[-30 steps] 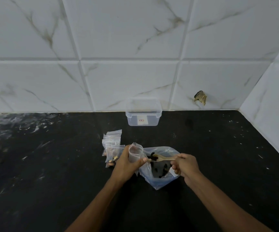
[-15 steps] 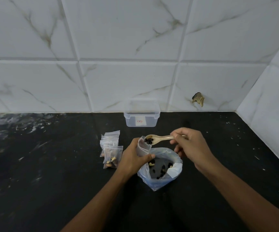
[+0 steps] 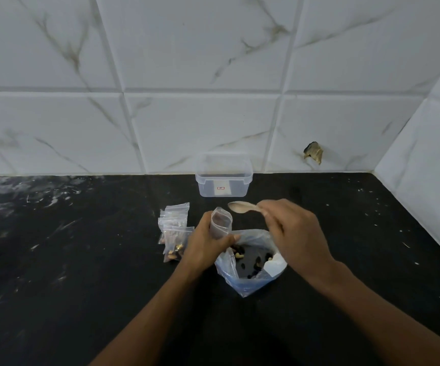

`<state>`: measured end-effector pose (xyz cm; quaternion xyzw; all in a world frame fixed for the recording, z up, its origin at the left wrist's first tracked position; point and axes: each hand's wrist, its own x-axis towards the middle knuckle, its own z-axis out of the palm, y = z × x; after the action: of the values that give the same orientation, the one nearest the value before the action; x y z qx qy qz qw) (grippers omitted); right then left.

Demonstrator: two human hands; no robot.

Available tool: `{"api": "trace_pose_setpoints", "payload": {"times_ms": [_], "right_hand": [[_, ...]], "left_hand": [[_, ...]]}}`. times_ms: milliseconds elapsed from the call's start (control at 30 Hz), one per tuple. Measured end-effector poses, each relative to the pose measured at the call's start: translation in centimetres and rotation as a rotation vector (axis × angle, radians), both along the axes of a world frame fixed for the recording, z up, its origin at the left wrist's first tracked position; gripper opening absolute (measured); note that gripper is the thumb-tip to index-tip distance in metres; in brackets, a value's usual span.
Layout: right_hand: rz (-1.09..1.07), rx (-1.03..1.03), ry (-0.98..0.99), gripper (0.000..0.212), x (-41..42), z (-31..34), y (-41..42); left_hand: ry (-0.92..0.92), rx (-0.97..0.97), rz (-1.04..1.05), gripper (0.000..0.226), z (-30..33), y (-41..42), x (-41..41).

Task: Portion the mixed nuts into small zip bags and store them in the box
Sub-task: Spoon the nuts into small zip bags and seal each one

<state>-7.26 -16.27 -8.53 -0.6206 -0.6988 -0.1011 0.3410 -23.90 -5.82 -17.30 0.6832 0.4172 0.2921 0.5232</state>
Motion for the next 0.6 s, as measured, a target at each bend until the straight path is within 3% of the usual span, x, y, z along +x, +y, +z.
{"api": "trace_pose_setpoints", "payload": {"times_ms": [133, 267, 467, 600], "right_hand": [[-0.242, -0.218, 0.335, 0.013, 2.0, -2.5, -0.3], [-0.386, -0.508, 0.338, 0.02, 3.1, -7.8, -0.7], [-0.495, -0.545, 0.377, 0.028, 2.1, -10.7, -0.1], [-0.507, -0.561, 0.445, 0.033, 1.1, -11.1, 0.9]], "left_hand": [[0.007, -0.017, 0.05, 0.054, -0.7, 0.2, -1.5], [0.046, -0.039, 0.073, 0.048, -1.6, 0.1, -2.3], [0.059, -0.052, 0.045, 0.033, -2.7, -0.5, -2.6], [0.031, -0.105, -0.033, 0.037, -3.4, -0.4, -2.5]]}}
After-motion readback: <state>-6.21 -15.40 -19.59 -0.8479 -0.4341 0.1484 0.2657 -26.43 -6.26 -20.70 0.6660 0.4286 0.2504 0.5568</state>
